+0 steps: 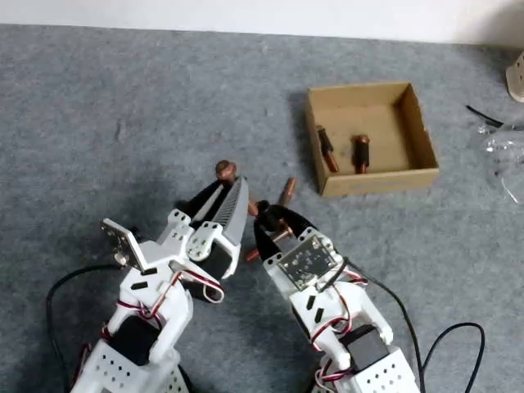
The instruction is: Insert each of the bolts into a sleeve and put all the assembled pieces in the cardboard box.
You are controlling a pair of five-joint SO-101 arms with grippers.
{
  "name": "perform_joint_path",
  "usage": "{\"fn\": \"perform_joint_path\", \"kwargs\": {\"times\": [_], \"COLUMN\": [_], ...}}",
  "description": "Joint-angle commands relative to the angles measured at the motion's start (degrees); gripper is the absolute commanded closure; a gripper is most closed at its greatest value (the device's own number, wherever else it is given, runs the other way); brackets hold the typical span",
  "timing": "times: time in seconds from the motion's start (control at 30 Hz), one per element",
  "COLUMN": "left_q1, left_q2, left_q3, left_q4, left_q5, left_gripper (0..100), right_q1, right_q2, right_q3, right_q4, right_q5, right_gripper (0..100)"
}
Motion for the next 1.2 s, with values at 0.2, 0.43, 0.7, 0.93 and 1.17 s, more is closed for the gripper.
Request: {"fn": "perform_joint_path", "kwargs": {"times": [0.2, 0.43, 0.7, 0.93, 1.17], "left_q1": [-0.4, 0.7, 0.5, 0.2, 0.2], "left_q2": [-0.7, -0.7, -0.9, -1.0, -1.0], "left_q3": [1.1, 1.1, 1.1, 0.9, 0.8], "left_q4": [0.3, 0.4, 0.4, 0.4, 0.4], "left_q5": [0.3, 0.4, 0.4, 0.3, 0.3], "left_gripper": [99, 99, 99, 99, 99], "right_q1": [-4.7, -1.6, -1.6, -1.4, 1.2], "right_q2": [-1.1, -1.1, -1.1, -1.1, -1.1], "right_q3": [7.0, 6.9, 6.9, 6.8, 6.8], "right_q4": [2.1, 0.4, 0.4, 0.4, -0.7], "right_q5": [4.7, 4.7, 4.7, 4.7, 4.7], "right_gripper": [99.3, 99.3, 99.3, 99.3, 99.3]}}
